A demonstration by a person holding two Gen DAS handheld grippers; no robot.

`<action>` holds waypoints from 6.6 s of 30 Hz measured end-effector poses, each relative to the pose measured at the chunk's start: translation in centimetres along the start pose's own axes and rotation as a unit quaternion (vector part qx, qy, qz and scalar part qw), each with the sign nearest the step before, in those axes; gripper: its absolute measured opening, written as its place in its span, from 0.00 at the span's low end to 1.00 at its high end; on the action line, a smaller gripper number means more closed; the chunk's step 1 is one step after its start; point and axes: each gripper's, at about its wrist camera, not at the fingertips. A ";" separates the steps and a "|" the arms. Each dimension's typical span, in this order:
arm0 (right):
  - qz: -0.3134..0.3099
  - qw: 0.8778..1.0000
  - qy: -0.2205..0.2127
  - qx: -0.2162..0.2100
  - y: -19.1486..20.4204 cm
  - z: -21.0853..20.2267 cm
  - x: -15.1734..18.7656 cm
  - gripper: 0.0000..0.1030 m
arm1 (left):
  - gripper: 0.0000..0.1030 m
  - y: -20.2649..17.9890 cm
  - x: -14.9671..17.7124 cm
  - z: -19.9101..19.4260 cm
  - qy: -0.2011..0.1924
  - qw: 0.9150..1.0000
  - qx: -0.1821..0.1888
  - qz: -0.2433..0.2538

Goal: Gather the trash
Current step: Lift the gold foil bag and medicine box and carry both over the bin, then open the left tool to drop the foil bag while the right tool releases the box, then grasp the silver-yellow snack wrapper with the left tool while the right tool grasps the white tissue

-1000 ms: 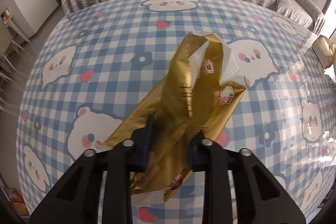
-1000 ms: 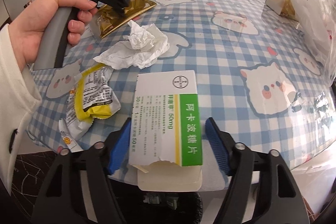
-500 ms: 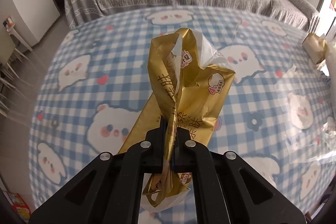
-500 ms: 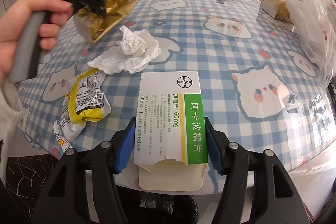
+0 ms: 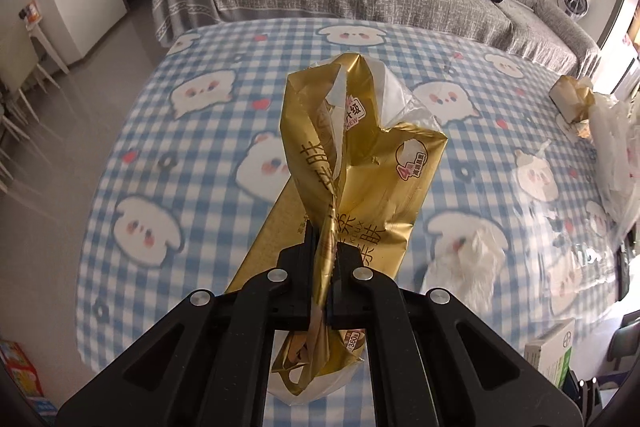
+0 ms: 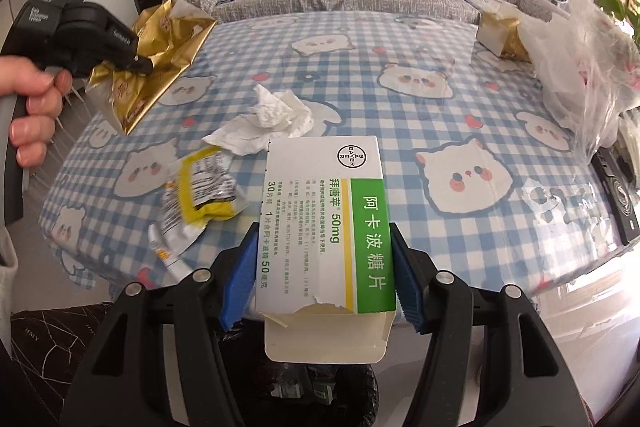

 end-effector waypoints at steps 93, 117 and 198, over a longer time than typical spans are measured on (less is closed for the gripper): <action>0.018 0.997 0.077 0.011 0.5 4.1 19.9 0.57 | 0.66 1.1 37.4 6.7 0.052 0.998 0.022 0.021; -0.012 0.997 0.077 -0.024 4.8 5.5 18.7 0.58 | 0.94 6.2 35.3 5.7 0.038 0.999 -0.018 -0.019; -0.066 0.997 0.004 -0.045 2.3 10.6 -9.6 0.73 | 0.22 0.8 12.0 2.8 0.051 0.998 0.025 -0.016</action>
Point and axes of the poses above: each gripper's, at about its wrist camera, not at the fingertips, and z roughly the way its jaws point, y to its left, x to its underside, and after that the axes turned 10 degrees about -z, right-handed
